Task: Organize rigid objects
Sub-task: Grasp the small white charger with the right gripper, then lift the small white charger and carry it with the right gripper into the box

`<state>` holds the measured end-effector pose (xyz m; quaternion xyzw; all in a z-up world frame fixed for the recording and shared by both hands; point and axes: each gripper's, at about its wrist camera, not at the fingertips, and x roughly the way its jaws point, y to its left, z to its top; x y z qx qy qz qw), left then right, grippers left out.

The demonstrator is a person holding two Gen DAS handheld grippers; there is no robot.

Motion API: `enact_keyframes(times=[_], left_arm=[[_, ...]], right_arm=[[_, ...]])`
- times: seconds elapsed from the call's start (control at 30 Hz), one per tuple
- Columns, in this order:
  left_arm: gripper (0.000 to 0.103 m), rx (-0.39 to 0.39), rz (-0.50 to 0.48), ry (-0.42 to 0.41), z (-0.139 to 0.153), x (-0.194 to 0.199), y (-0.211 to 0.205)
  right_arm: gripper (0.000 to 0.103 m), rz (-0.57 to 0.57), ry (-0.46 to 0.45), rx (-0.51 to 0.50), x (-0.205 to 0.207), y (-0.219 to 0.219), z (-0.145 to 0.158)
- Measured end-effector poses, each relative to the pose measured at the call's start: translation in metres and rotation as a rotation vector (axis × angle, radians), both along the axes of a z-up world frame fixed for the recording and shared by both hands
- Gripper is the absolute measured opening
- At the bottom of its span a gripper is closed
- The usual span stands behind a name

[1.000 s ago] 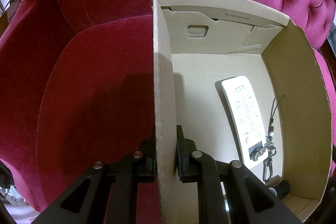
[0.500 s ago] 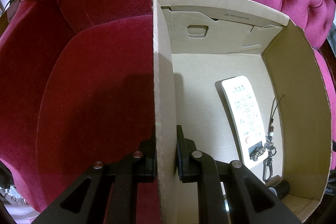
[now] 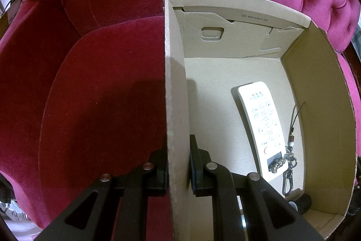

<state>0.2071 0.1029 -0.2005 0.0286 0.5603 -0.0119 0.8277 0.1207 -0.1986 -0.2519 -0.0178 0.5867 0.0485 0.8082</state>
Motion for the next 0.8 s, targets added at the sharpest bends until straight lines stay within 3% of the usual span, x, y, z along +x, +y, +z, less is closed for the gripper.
enact_keyframes(times=[0.2,0.3,0.8], left_arm=[[0.015,0.001,0.000,0.000,0.000,0.000,0.000],[0.015,0.000,0.000,0.000,0.000,0.000,0.000],[0.015,0.000,0.000,0.000,0.000,0.000,0.000]], right_arm=[[0.071,0.030,0.001,0.014,0.000,0.006,-0.004],[0.051,0.038,-0.009,0.019,0.000,0.007,-0.002],[0.051,0.019,-0.037,-0.001,-0.004,0.005,0.017]])
